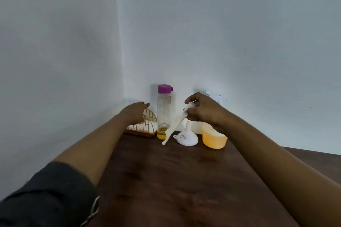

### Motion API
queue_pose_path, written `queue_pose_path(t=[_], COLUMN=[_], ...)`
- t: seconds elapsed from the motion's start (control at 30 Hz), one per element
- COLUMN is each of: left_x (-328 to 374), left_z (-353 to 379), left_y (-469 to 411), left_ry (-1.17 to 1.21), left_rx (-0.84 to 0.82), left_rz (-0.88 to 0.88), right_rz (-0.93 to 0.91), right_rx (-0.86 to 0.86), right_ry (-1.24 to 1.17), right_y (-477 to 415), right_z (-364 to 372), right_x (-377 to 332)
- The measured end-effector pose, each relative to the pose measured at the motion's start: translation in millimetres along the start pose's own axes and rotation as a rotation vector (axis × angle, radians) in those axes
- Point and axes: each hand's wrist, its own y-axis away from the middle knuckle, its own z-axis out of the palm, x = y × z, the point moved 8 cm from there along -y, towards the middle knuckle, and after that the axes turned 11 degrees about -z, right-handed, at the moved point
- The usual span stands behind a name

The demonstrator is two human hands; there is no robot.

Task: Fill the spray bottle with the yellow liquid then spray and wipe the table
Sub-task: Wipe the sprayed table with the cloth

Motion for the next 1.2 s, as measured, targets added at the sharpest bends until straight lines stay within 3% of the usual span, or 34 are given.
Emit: queue_pose_path(t=[0.07, 0.1, 0.13, 0.2, 0.37, 0.53, 0.8, 0.87, 0.93, 1.0, 1.07, 1.13, 1.2], left_x=[27.3, 42.5, 63.4, 104.6, 155.8, 208.0, 272.4, 275.9, 269.3, 254.1, 235.5, 223.3, 213.9], left_z=[-26.5, -33.3, -35.8, -32.9, -20.1, -13.4, 38.3, 42.6, 34.6, 19.3, 8.1, 14.0, 30.3], left_y=[43.9, 70.3, 102.3, 164.6, 252.2, 343.2, 457.5, 469.0, 462.3, 454.4, 454.7, 465.0, 481.3], left_ry=[0.382, 0.63, 0.848, 1.024, 1.225, 1.308, 1.052, 0.861, 0.679, 0.536, 0.48, 0.406, 0.306], left_rx=[0.166, 0.142, 0.024, -0.243, -0.457, -0.674, -1.032, -0.951, -0.671, -0.336, -0.109, -0.05, -0.071], left_rz=[0.05, 0.102, 0.174, 0.293, 0.229, 0.22, 0.213, 0.264, 0.324, 0.367, 0.381, 0.431, 0.464], right_rz=[0.018, 0.026, 0.034, 0.036, 0.033, 0.04, 0.311, 0.377, 0.432, 0.4, 0.311, 0.294, 0.361], right_rx=[-0.027, -0.046, -0.064, -0.076, 0.016, 0.035, -0.178, -0.186, -0.117, 0.08, 0.254, 0.199, -0.013], right_ry=[0.04, 0.052, 0.067, 0.102, 0.203, 0.534, 0.675, 0.686, 0.826, 0.988, 0.952, 0.864, 0.838], right_y=[16.5, 24.3, 35.1, 57.3, 128.4, 213.0, 325.8, 344.6, 360.3, 380.1, 404.0, 423.1, 435.6], right_z=[-8.4, -11.0, -14.1, -22.5, -58.1, -99.7, -131.4, -134.0, -143.9, -153.9, -146.8, -118.9, -78.1], right_x=[-5.1, -8.1, -12.3, -20.8, -48.0, -66.6, -8.1, 16.6, 36.3, 35.8, 29.3, 35.6, 52.8])
